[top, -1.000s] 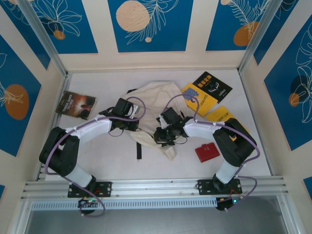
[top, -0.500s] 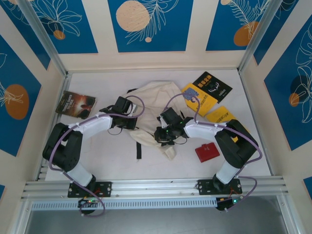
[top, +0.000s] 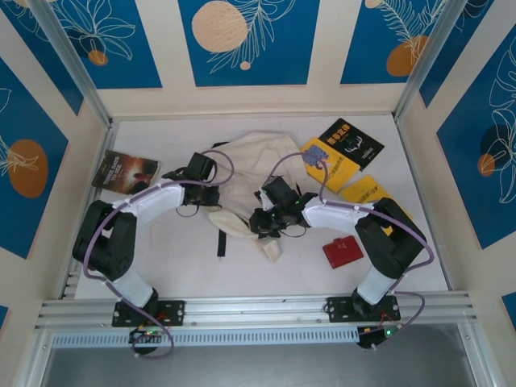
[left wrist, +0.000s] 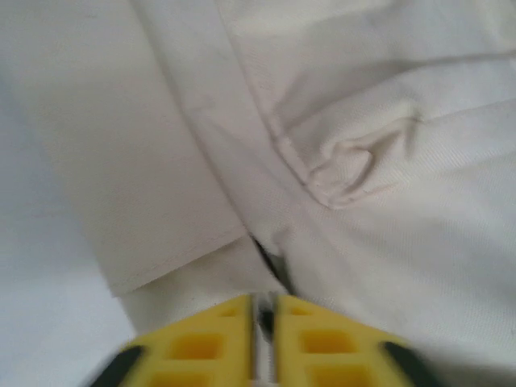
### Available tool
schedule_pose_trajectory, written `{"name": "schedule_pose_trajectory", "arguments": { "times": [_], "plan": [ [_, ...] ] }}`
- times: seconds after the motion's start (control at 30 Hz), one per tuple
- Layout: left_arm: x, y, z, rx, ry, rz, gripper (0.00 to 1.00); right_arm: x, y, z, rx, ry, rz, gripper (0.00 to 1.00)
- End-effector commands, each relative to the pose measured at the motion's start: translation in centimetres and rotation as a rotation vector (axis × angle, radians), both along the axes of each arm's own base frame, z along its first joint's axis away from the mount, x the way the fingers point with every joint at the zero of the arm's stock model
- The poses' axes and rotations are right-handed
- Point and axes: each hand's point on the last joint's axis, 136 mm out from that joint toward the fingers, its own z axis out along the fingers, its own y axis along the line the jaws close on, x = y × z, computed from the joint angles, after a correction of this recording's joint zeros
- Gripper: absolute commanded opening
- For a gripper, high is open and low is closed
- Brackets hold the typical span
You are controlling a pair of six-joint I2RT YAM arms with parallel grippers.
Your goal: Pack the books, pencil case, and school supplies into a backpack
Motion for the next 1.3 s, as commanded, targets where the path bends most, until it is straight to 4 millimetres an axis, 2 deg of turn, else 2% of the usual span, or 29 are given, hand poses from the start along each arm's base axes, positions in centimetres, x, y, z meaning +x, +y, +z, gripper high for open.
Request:
{"name": "schedule_pose_trajectory", "arguments": {
  "times": [0.0, 0.1, 0.17, 0.33, 0.47, 0.57, 0.77, 0.93, 1.13, 1.27],
  "plan": [
    [0.7, 2.8, 3.5, -0.026, -0.046, 0.172, 0.36, -1.4, 2.5, 1.2, 0.123, 0.106, 0.077, 0.16],
    [-0.9, 3.7, 4.5, -0.047, -0.029, 0.240, 0.55, -1.2, 3.5, 1.6, 0.161, 0.118, 0.093, 0.16],
    [-2.2, 3.7, 4.7, -0.085, -0.007, 0.257, 0.58, -1.0, 3.8, 1.4, 0.160, 0.125, 0.097, 0.16],
    [-5.7, 1.1, 4.1, -0.310, 0.072, 0.252, 0.58, -0.5, 3.8, 1.0, 0.135, 0.118, 0.084, 0.15],
    [-7.7, -0.3, 3.1, -0.435, 0.118, 0.268, 0.52, -0.1, 3.9, 1.0, 0.128, 0.119, 0.079, 0.14],
    [-8.2, -1.6, 2.5, -0.517, 0.143, 0.252, 0.52, 0.1, 4.0, 0.9, 0.123, 0.118, 0.074, 0.14],
    [-7.8, -2.7, 1.3, -0.549, 0.171, 0.244, 0.53, 0.1, 3.9, 0.6, 0.113, 0.127, 0.065, 0.13],
    [-7.4, -2.8, 0.1, -0.527, 0.191, 0.257, 0.44, 0.1, 3.6, 0.4, 0.100, 0.130, 0.053, 0.13],
    [-7.8, -1.5, -1.2, -0.447, 0.201, 0.290, 0.22, 0.3, 2.8, -0.4, 0.050, 0.134, 0.013, 0.12],
    [-8.6, -0.1, -2.2, -0.375, 0.207, 0.314, 0.08, 0.8, 1.5, -1.6, -0.042, 0.138, -0.053, 0.09]
  ]
}}
